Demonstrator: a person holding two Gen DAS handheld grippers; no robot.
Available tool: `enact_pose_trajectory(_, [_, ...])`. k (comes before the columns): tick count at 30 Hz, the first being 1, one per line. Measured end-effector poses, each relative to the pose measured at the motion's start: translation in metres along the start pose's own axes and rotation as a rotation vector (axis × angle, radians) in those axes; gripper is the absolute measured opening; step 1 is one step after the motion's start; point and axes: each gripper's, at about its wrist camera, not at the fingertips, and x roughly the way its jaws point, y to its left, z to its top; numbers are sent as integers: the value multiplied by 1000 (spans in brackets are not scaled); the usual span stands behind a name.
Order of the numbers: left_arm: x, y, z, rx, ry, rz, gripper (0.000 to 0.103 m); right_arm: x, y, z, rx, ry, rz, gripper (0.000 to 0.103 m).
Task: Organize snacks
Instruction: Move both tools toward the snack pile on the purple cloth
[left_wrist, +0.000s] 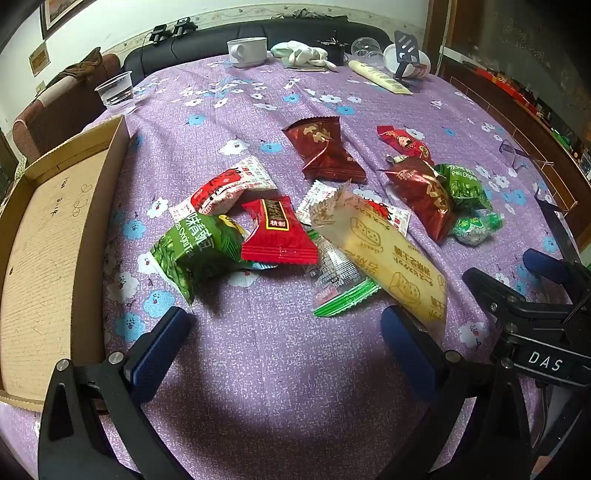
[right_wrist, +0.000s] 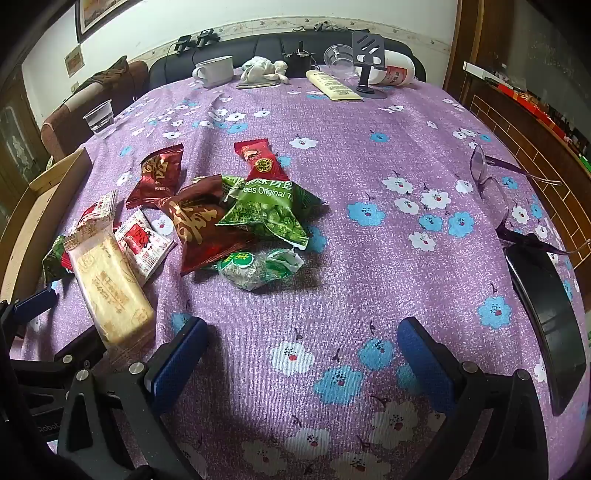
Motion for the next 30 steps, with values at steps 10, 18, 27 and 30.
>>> enact_pose_trajectory(10, [0,-1,0,-19,3,16,103,1,0,0,0,0,0,103])
enact_pose_trajectory(18, [-2,0,-1,-1,25,0,103,0,0,1,5,-2,0,103])
enact_pose_trajectory(27, [-41,18,-21,-22,-112,-174,103,-24,-15,-6,80,-114,94,99])
enact_pose_trajectory(30, [-53,20,-25,-15,-169,-210,103,-41,-23,-10,114,-207,130,97])
